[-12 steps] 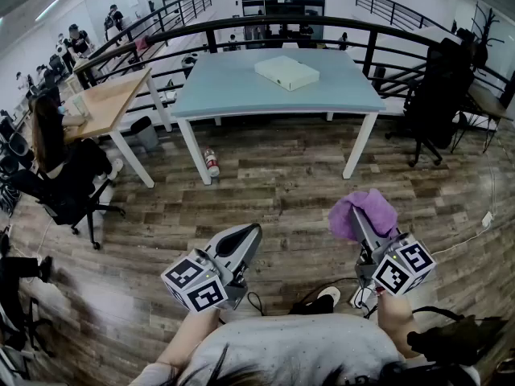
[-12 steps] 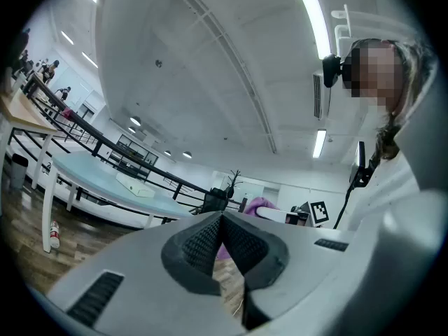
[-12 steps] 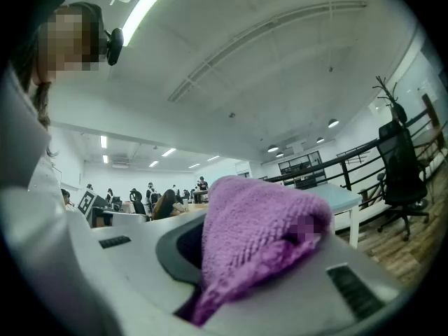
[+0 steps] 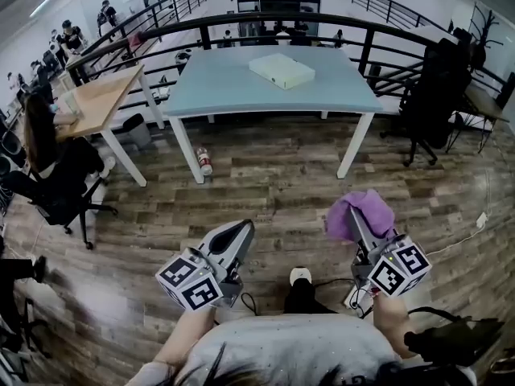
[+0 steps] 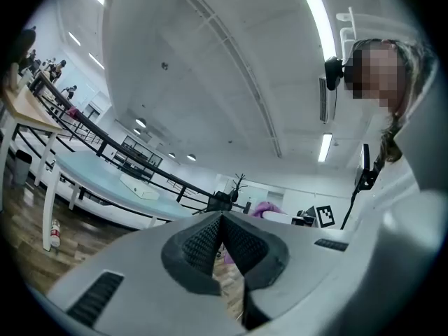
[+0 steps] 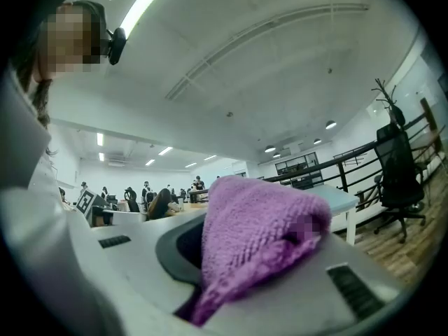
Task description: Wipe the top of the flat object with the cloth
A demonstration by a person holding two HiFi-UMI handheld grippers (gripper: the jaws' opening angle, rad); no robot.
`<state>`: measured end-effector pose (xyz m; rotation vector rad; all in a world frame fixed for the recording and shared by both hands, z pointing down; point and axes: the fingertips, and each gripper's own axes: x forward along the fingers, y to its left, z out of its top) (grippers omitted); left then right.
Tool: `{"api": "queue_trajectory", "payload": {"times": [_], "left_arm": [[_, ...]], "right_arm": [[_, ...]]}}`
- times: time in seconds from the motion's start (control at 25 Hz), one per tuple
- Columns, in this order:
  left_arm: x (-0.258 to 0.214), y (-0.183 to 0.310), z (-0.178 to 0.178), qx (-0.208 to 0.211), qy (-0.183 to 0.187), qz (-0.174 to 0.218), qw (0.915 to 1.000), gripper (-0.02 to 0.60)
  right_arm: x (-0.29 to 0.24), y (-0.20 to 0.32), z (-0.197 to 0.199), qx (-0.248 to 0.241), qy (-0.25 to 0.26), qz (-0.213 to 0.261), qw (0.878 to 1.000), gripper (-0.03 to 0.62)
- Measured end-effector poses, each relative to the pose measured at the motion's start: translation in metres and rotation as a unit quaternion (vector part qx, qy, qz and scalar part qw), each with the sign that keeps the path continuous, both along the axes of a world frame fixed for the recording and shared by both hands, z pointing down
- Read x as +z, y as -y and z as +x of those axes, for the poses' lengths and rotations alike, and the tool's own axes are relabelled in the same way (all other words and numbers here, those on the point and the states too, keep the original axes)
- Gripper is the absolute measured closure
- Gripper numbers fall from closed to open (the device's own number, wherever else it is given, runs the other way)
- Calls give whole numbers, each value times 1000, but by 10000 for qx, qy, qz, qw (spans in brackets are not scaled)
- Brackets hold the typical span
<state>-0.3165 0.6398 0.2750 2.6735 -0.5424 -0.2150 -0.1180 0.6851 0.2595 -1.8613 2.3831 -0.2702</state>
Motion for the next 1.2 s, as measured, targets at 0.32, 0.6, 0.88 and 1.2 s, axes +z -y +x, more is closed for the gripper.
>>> {"api": "queue_trajectory", "payload": {"times": [0.32, 0.6, 0.88, 1.2], "left_arm": [[-9, 79, 27, -199, -363, 150, 9990, 581], [-33, 167, 78, -239, -468, 510, 9973, 581], [-37, 261, 104, -727, -645, 653, 9931, 581], [-20, 346, 139, -1026, -530, 321, 9928, 581]], "right_arm": [[-4, 84, 36, -116, -50, 150, 9998, 562], [-27, 196, 76, -573, -321, 244, 9975, 563], [-23, 307, 106, -1086, -599, 118, 9922, 563], [-9, 396, 134, -1351, -685, -54, 9884, 563]]}}
